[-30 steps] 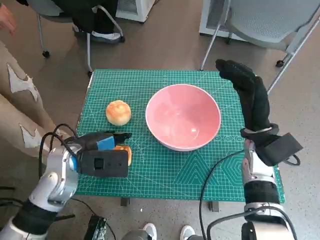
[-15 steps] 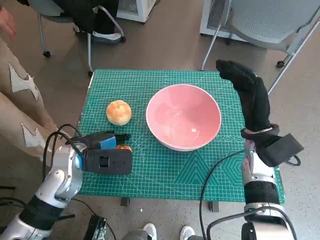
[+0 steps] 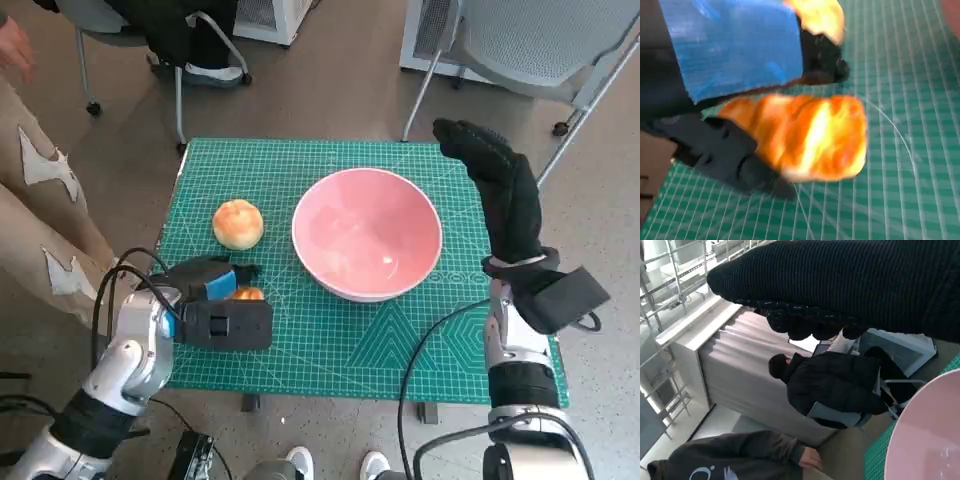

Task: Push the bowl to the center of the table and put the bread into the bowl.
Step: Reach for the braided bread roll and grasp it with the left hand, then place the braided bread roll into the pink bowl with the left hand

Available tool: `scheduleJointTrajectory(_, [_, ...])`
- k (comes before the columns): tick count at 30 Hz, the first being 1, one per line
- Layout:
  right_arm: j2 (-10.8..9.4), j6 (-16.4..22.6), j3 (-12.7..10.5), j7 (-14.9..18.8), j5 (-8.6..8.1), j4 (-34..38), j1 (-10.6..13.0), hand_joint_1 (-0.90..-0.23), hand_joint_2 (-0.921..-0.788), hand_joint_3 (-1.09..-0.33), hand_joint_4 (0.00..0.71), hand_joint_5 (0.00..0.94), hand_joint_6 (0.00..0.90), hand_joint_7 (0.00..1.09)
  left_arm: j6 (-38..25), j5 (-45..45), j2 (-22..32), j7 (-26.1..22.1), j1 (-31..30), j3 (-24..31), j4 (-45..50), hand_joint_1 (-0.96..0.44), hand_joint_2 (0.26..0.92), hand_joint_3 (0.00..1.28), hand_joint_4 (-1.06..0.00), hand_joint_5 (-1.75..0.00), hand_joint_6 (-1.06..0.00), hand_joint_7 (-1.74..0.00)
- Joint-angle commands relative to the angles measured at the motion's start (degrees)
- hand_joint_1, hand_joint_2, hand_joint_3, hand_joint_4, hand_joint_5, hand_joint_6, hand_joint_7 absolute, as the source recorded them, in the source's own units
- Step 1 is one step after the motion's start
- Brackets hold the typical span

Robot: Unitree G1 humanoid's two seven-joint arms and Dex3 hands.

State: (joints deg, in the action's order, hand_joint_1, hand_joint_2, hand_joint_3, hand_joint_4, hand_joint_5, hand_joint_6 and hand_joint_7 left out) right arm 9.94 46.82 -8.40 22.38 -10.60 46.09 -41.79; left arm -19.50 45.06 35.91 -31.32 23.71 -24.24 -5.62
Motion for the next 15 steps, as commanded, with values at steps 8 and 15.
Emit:
scheduleJointTrajectory(8, [-0.3,-1.1,0.1,0.6,-0.61,-0.2,1.3,-0.671,-0.921,-0.861,0.174,0.0,0.015,0.43,5.6,0.6,-0.5,7.5,-2.1,-0.3,-5.2,0.0,0.596,0.8,-0.47,-1.67,-0.55,-1.27])
scheduleJointTrajectory(15, [-0.2,-1.2,0.1,0.9,-0.88,-0.3,1.2,-0.672,-0.921,-0.86,0.173,0.0,0.011,0.44,6.4,0.5,-1.0,6.5,-0.6,-0.6,-8.0,0.0,0.679,0.63,-0.52,-1.6,-0.54,-1.19])
